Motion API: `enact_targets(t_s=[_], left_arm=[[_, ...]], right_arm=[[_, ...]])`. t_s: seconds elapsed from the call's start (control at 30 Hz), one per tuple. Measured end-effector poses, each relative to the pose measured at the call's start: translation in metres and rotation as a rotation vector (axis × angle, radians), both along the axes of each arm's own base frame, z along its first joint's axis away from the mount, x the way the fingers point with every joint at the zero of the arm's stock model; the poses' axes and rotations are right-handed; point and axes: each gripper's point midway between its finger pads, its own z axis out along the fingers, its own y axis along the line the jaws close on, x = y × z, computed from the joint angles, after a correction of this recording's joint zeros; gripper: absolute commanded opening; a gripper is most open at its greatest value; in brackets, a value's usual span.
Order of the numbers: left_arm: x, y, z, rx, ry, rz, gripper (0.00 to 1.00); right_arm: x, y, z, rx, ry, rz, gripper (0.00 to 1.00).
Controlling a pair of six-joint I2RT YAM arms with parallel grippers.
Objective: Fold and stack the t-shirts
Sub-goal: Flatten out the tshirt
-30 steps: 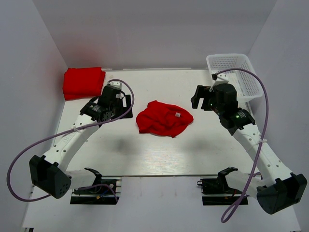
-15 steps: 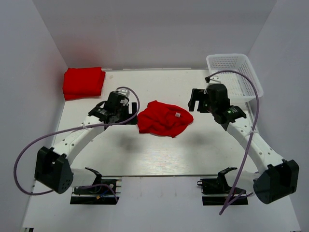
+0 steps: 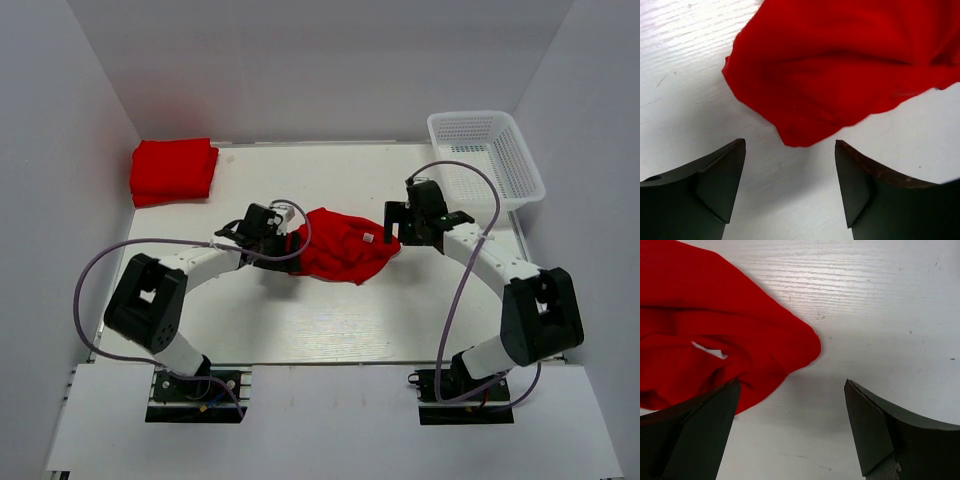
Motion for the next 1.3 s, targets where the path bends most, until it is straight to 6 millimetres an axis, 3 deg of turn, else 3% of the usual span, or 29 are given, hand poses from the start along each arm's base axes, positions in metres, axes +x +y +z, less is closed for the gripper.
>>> enact_targets(t_s=[0.17,0.3,0.4,0.43,0.47,0.67,0.73,0.8,0.87,1.17,1.3], left_arm=[[0.001,-0.003,-0.02,0.009,0.03,-0.02,0.62],[0.005,-0.008,-0.022,-0.007,0.02,-0.029,0.37],[0.007,-0.011,-0.024,-0.02,0.014,-0.041,0.26],[0.007,-0.012,-0.024,-0.023,0.013,-0.043,0.1],[0.008,-0.012,-0.023,-0.026,0.012,-0.042,0.02],[0.013,-0.014,-0.02,-0.029,-0.005,-0.038,0.0],[0.014,-0.014,-0.019,-0.029,-0.01,-0.033,0.0],[0.016,-0.013,-0.013,-0.031,-0.027,-0.021,0.0],[0.02,-0.013,-0.001,-0.041,-0.058,-0.007,0.0],[0.039,-0.005,0.089,-0.091,-0.275,0.081,0.0],[0.051,0.003,0.126,-0.073,-0.349,0.131,0.0]], right_arm=[[0.002,-0.002,-0.029,-0.009,0.076,-0.016,0.85],[0.005,0.002,-0.04,0.012,0.101,-0.009,0.8],[0.005,0.008,-0.044,0.037,0.111,0.01,0.77],[0.005,0.01,-0.046,0.048,0.114,0.019,0.75],[0.006,0.013,-0.047,0.059,0.115,0.027,0.75],[0.002,0.022,-0.063,0.099,0.157,0.064,0.63],[0.002,0.023,-0.066,0.102,0.163,0.073,0.52],[0.003,0.023,-0.067,0.103,0.163,0.078,0.31],[0.005,0.023,-0.066,0.106,0.153,0.077,0.01],[0.016,0.014,-0.057,0.076,0.102,0.039,0.0],[0.028,0.002,-0.016,0.052,-0.027,-0.005,0.0]])
